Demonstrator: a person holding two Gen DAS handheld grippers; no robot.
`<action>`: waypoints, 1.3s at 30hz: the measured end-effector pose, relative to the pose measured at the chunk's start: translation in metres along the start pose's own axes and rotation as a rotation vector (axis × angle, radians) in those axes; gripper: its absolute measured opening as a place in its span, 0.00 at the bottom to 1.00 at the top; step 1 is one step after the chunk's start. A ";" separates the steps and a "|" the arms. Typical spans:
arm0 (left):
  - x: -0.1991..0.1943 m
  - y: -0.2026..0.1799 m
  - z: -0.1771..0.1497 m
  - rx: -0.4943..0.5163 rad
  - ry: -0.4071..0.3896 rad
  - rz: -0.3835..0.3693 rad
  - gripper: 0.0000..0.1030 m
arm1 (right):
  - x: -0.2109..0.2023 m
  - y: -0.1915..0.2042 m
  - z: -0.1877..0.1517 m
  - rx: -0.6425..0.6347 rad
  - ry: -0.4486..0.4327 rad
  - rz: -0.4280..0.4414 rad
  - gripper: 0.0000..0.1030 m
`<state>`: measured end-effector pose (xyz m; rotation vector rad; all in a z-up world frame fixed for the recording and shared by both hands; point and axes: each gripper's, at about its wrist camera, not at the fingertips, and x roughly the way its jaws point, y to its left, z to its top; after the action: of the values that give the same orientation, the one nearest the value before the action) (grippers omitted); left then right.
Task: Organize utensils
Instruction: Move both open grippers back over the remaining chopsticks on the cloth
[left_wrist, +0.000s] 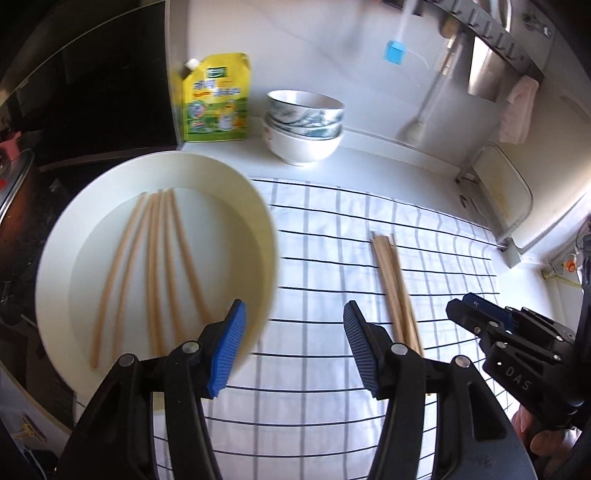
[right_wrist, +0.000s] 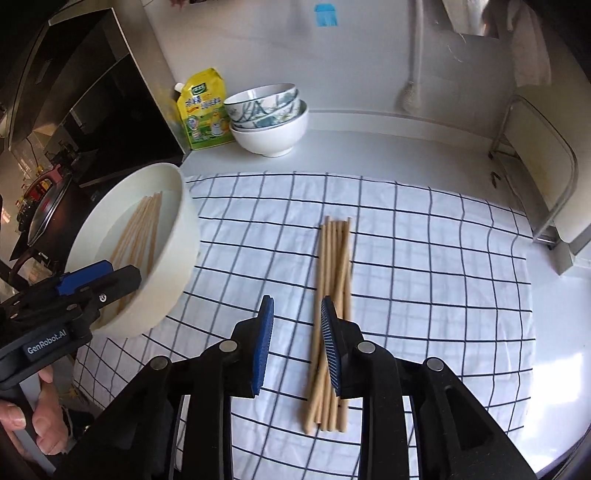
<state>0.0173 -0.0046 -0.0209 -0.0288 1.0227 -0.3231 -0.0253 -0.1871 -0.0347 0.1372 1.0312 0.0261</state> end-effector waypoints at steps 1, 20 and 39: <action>0.003 -0.007 0.000 0.011 0.007 -0.007 0.53 | 0.001 -0.007 -0.004 0.006 0.004 -0.012 0.26; 0.057 -0.043 -0.029 0.049 0.129 0.006 0.54 | 0.059 -0.053 -0.046 0.041 0.107 -0.012 0.30; 0.084 -0.054 -0.037 0.038 0.154 0.005 0.54 | 0.076 -0.054 -0.046 -0.028 0.105 -0.044 0.31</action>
<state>0.0129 -0.0744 -0.1012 0.0339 1.1689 -0.3444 -0.0280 -0.2298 -0.1295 0.0885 1.1380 0.0074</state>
